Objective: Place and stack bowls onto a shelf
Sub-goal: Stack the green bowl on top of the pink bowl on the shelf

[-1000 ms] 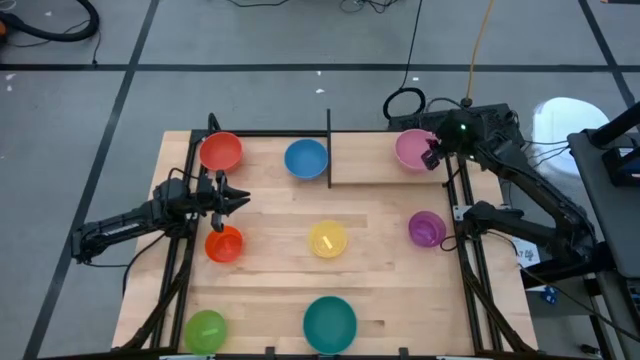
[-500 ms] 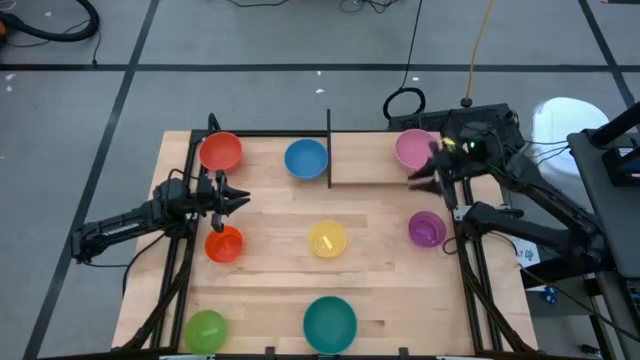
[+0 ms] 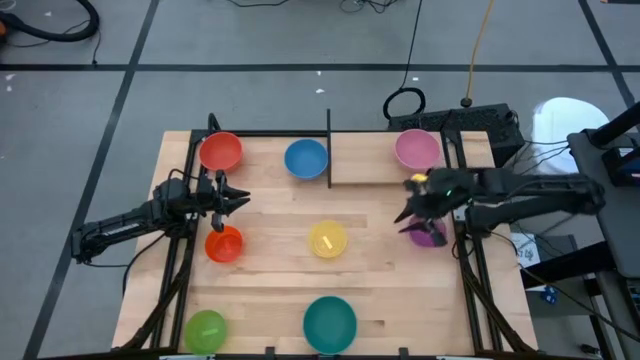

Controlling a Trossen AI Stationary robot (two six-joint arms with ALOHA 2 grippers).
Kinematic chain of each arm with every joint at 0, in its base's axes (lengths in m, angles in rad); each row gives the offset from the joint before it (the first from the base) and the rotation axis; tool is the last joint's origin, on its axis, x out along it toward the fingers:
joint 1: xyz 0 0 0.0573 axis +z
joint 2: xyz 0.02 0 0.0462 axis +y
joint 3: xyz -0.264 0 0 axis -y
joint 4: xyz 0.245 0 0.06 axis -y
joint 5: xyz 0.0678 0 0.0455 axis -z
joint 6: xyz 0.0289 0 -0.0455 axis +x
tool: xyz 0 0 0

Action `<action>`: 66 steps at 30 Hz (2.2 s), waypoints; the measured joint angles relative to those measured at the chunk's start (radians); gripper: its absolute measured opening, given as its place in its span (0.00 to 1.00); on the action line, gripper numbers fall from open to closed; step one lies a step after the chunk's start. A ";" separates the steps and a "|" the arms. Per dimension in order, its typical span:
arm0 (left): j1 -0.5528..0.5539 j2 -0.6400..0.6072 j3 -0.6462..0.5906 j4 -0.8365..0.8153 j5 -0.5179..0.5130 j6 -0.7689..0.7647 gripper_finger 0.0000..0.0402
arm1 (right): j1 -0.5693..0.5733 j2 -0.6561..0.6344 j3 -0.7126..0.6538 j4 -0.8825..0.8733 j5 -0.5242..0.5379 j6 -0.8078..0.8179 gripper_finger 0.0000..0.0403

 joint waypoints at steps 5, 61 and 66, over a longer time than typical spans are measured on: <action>0.000 0.000 0.000 0.000 0.000 0.000 0.22 | 0.139 0.152 0.000 0.144 0.163 0.172 0.30; 0.000 0.000 0.000 -0.004 0.001 -0.058 0.22 | 0.397 0.924 0.156 0.778 0.179 0.705 0.30; 0.000 0.000 0.000 -0.004 0.001 -0.061 0.22 | 0.400 0.924 0.156 0.775 0.179 0.708 0.30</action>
